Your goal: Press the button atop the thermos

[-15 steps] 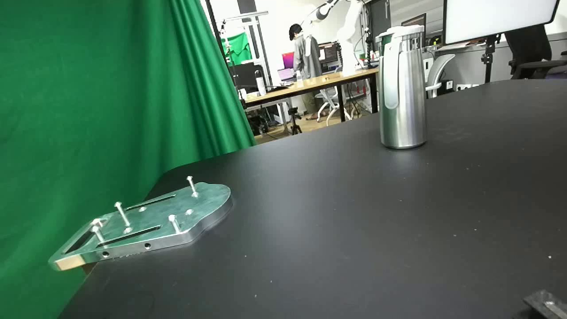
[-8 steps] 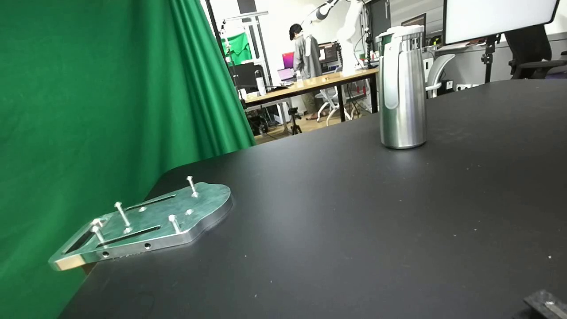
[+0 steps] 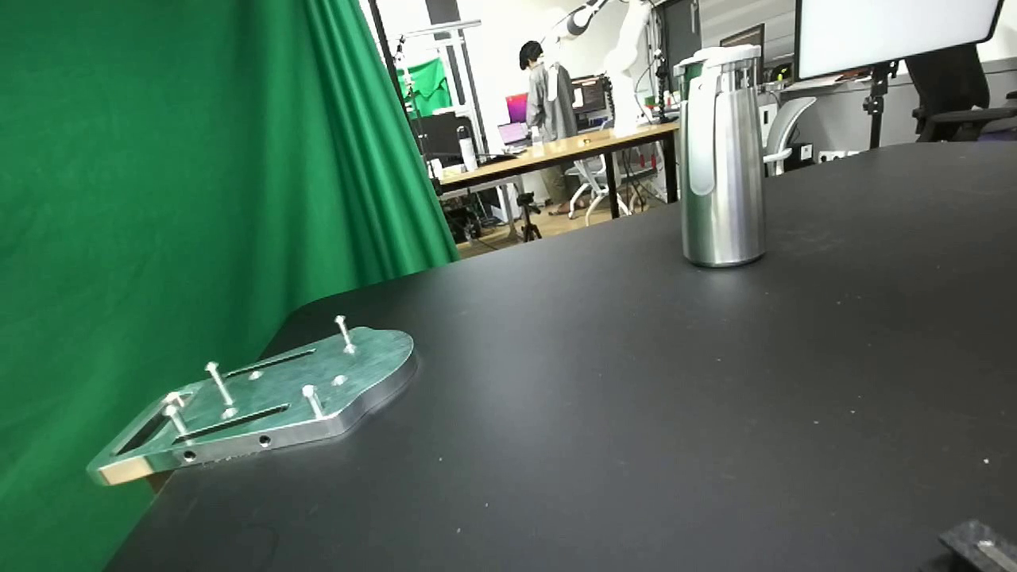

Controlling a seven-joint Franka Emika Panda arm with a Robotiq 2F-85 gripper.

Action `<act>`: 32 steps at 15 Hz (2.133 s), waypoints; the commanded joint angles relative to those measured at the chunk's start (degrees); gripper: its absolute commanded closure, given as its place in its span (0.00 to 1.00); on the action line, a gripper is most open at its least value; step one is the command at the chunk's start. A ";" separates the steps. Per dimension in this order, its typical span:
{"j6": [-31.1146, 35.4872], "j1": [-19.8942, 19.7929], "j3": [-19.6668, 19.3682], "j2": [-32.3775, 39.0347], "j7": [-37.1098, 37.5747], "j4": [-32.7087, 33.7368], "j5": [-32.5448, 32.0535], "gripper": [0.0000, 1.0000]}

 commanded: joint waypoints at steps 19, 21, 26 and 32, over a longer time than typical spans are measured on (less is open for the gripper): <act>-24.71 7.07 8.53 60.88 6.45 58.39 13.70 1.00; -28.65 7.07 8.60 63.03 6.24 61.65 14.03 1.00; -26.63 7.04 8.65 62.49 5.11 59.52 13.46 0.99; -26.82 7.04 8.65 62.51 5.11 59.76 13.48 1.00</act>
